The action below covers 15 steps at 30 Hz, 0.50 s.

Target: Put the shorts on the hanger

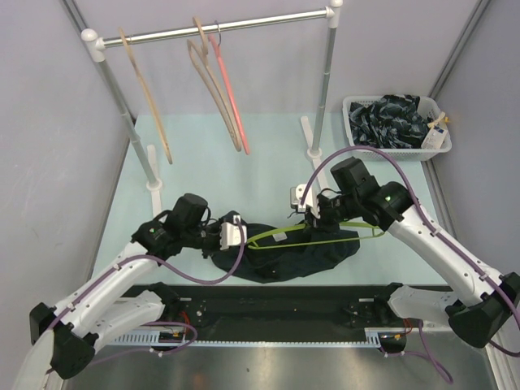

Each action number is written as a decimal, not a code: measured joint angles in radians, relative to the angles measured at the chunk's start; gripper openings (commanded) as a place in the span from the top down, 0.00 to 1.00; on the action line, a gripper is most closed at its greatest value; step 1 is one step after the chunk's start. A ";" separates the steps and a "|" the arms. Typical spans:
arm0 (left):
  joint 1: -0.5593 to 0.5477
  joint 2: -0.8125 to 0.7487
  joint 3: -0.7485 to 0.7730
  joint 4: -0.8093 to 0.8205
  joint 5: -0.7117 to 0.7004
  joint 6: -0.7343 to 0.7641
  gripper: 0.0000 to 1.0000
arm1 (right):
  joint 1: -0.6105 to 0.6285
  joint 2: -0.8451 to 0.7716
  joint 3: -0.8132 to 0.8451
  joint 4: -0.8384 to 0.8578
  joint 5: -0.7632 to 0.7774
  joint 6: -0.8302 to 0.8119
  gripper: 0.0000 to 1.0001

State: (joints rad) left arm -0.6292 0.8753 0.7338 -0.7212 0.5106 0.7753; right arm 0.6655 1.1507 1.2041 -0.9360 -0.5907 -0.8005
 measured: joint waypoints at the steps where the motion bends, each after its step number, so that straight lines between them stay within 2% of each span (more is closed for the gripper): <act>1: 0.000 0.002 0.009 -0.001 0.002 -0.008 1.00 | 0.005 0.003 0.000 0.008 -0.004 0.003 1.00; 15: 0.000 0.006 0.121 -0.007 0.040 -0.061 1.00 | 0.039 0.061 -0.026 0.174 -0.040 0.068 1.00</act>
State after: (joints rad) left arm -0.6292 0.8818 0.8547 -0.7284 0.5503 0.7147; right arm 0.7048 1.2118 1.1778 -0.7616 -0.6304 -0.7322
